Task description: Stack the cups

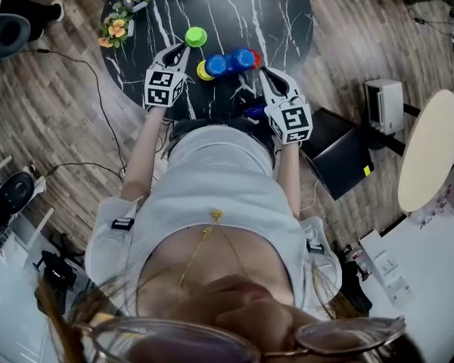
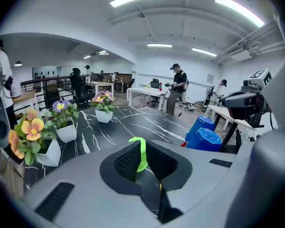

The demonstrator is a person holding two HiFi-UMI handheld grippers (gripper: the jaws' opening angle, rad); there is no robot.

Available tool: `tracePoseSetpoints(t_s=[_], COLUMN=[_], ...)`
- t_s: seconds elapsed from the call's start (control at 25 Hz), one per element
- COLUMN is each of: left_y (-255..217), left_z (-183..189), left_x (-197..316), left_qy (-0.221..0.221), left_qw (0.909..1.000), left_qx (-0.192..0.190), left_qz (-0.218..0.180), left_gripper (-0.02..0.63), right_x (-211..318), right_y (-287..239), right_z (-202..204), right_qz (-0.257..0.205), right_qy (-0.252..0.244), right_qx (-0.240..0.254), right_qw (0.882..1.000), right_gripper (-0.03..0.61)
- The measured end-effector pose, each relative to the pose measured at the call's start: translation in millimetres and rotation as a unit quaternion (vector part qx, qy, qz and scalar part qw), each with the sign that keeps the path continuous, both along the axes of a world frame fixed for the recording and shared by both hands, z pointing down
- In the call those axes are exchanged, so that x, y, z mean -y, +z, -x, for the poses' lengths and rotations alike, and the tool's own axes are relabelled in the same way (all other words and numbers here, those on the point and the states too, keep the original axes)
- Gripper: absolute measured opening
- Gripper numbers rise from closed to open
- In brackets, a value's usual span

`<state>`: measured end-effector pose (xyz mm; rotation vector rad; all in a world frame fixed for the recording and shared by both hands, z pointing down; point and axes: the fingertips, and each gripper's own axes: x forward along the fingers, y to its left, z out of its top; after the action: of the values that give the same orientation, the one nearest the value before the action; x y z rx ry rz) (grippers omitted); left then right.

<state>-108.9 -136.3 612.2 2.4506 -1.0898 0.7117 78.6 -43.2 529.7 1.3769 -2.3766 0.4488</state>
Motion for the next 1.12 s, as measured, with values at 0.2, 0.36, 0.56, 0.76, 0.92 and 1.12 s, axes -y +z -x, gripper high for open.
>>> tracePoseSetpoints(t_s=[0.2,0.36,0.56,0.76,0.92,1.12], left_y=[7,21,38,51,58,63], left_z=[-1,-8,-16,-22,-23,-20], left_x=[13,21,27,29,31,34], left_qy=[0.009,0.027,0.048,0.06,0.06,0.049], left_qw=[0.9998,0.9989,0.9966,0.9944,0.9934,0.994], left_qx=[0.016,0.039,0.067,0.086,0.097,0.096], left_qz=[-0.002,0.005,0.005,0.011,0.014,0.022], left_gripper=[0.062,0.164,0.215,0.23,0.23,0.225], right_x=[-3,-7,-12,-15,-16,-18], right_y=[0,1,4,5,4,4], right_z=[-5,-11,-18,-25,-30,-32], right_qz=[0.002,0.005,0.01,0.011,0.01,0.009], right_qy=[0.022,0.038,0.056,0.07,0.075,0.076], right_qx=[-0.002,-0.002,0.0,0.003,0.004,0.003], right_qw=[1.0,0.999,0.998,0.997,0.997,0.997], right_gripper=[0.02,0.02,0.02,0.02,0.02,0.02])
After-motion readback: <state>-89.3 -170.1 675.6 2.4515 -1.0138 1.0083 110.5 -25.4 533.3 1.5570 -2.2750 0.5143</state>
